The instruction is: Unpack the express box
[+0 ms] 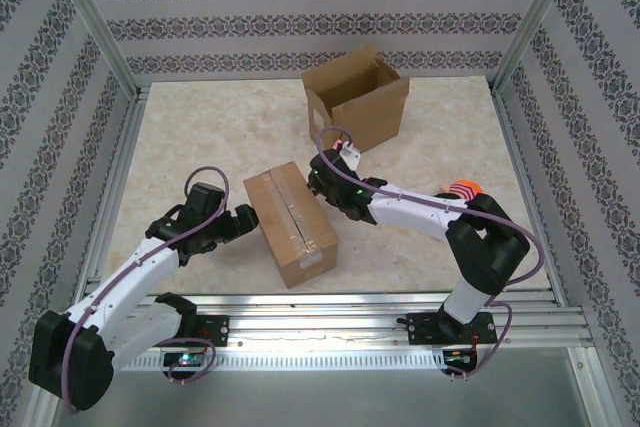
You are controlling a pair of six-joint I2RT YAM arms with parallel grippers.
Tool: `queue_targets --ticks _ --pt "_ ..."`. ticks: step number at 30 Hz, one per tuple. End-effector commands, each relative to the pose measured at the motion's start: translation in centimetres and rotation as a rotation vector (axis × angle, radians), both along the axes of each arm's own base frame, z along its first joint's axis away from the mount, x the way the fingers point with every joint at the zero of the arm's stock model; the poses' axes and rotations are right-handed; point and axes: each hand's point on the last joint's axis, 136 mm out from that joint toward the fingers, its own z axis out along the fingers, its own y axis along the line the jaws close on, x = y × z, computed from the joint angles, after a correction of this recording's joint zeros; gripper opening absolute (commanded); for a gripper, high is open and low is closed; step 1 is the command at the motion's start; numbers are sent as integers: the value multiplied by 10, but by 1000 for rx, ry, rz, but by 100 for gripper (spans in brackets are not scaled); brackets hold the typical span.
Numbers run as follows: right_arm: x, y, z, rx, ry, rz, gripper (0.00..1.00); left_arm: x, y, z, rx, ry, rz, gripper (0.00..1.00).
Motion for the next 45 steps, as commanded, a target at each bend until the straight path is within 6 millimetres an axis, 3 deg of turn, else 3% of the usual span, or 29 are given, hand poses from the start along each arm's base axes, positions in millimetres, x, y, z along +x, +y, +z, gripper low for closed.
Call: queue_targets --ticks 1,5,9,11,15,18,24,30,37,45 --pt "-7 -17 14 -71 -57 2 0 0 -9 -3 -27 -1 -10 100" --pt "-22 -60 42 -182 -134 -35 0 -1 2 5 25 -20 12 100" --pt "-53 -111 61 -289 -168 -58 0 1 11 20 70 -49 20 100" --pt "-72 -129 59 -314 -151 -45 0 2 14 27 94 -57 18 100" --pt "-114 -152 33 -315 -31 20 0 8 20 42 144 -66 7 100" --pt "-139 -145 15 -259 33 97 0 16 24 59 172 -77 -9 100" --pt "-181 -112 -3 -209 76 218 0 41 28 92 222 -117 -35 100" --pt "-208 -78 -18 -125 87 232 0 68 25 95 227 -136 -42 100" --pt "-205 -41 -5 -105 56 290 0 92 10 79 144 -143 -18 100" --pt "-186 -31 5 -39 55 284 0 91 2 65 78 -136 -10 100"
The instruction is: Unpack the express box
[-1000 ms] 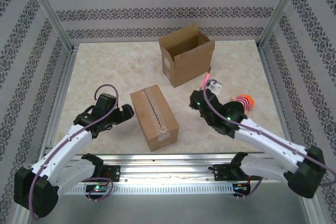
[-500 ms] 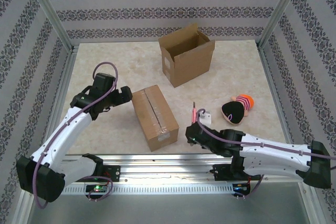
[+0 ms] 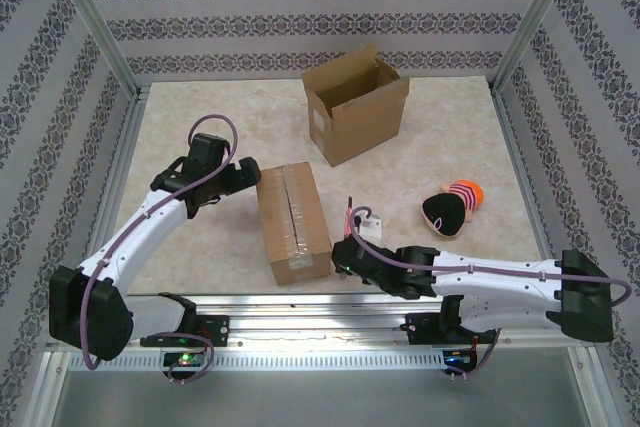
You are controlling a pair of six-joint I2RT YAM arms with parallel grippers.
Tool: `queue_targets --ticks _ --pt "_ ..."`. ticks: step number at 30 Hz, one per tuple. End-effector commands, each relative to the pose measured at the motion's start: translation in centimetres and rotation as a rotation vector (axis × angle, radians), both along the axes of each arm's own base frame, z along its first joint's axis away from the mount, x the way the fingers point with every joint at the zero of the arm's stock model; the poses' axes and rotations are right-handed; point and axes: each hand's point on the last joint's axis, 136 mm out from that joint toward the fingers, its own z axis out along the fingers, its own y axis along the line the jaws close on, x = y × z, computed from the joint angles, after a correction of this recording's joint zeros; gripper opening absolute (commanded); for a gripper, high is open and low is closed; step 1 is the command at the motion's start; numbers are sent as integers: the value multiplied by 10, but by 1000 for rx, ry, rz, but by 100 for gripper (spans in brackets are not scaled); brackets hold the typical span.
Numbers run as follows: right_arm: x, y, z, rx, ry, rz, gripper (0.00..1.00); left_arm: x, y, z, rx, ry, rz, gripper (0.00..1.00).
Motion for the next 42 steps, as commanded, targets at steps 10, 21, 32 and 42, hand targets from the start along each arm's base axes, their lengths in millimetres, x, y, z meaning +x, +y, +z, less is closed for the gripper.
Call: queue_targets --ticks 10,21,32,42 --pt "-26 -15 -13 -80 145 116 0 -2 6 22 -4 -47 12 100" --pt "-48 27 -6 37 205 328 0 17 3 32 13 -75 2 100" --pt "-3 24 -11 89 121 133 0 9 3 31 -3 -79 -2 100" --pt "60 -2 -5 112 69 36 0 -6 2 33 -34 -84 -9 100"
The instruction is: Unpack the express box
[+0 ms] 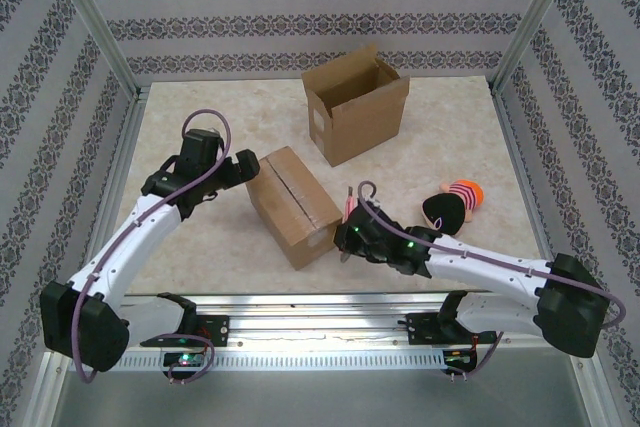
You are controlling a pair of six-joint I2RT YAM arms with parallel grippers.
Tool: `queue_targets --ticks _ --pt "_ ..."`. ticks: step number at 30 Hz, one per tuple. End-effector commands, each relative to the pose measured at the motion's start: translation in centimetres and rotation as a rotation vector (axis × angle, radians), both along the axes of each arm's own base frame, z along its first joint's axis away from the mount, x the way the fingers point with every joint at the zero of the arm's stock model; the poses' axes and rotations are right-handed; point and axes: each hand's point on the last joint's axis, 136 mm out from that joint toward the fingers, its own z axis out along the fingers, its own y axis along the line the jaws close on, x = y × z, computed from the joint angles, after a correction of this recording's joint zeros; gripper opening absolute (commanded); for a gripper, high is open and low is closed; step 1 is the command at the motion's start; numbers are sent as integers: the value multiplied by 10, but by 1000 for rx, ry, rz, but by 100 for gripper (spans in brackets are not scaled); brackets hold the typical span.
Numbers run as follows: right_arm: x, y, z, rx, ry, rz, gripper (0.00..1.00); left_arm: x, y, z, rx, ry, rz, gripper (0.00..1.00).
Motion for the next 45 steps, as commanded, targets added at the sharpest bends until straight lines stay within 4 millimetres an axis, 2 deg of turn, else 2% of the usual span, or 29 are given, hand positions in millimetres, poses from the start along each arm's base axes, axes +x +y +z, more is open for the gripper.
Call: queue_targets --ticks 1,7,11,19,27,31,36,40,45 --pt "22 5 10 26 -41 27 0 -8 0 -2 -22 3 -13 100" --pt "51 9 17 19 -45 46 0 -12 -11 6 -81 -55 -70 100" --pt "60 15 18 26 -44 52 0 -8 -19 15 -81 -102 -134 100" --pt "59 22 13 53 -23 61 0 26 -7 40 101 -262 -156 100" --pt "54 16 9 56 -17 45 0 60 -22 44 168 -409 -243 100" --pt "54 15 8 55 -16 43 0 71 -25 36 209 -436 -278 100" --pt "58 16 7 45 -17 49 0 81 -30 14 225 -377 -309 100" --pt "68 19 10 44 -23 56 0 85 -32 -3 226 -341 -317 100" --pt "85 21 15 49 -29 62 0 84 -32 -10 220 -328 -317 100"
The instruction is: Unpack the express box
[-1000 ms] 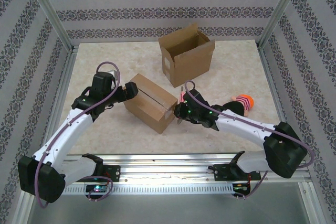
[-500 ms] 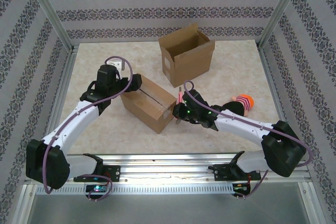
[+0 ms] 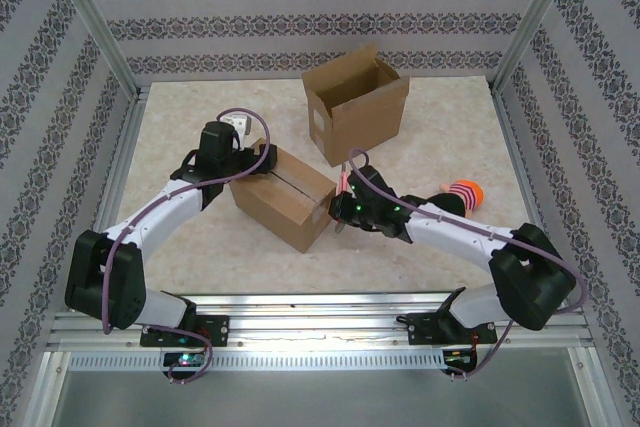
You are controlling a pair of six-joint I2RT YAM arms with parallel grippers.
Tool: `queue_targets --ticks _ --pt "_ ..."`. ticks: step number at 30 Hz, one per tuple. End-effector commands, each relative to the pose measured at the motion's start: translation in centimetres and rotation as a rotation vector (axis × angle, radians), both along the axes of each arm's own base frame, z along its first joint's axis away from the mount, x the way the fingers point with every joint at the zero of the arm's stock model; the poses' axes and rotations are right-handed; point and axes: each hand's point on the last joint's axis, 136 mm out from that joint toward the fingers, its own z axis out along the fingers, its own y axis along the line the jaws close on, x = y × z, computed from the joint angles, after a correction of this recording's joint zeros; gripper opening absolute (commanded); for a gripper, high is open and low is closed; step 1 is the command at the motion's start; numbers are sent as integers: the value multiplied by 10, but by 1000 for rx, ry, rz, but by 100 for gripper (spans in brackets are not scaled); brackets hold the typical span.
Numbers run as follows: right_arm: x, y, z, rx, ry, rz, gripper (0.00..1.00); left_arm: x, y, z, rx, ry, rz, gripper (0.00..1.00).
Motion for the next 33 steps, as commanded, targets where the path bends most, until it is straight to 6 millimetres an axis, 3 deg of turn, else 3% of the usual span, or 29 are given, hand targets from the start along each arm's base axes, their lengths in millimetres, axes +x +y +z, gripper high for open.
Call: queue_targets --ticks 1,12,20,25,33 --pt "19 9 17 30 -44 25 0 4 -1 7 -8 -39 -17 100" --pt "58 9 24 60 -42 15 0 -13 0 -20 -44 26 -11 100" --pt "62 0 19 75 -32 -2 0 -26 7 -43 -54 81 28 100" --pt "61 -4 18 88 -28 -12 0 -36 22 -70 -20 155 117 100" --pt "49 -10 30 120 -41 -12 0 -50 41 -101 51 233 210 100"
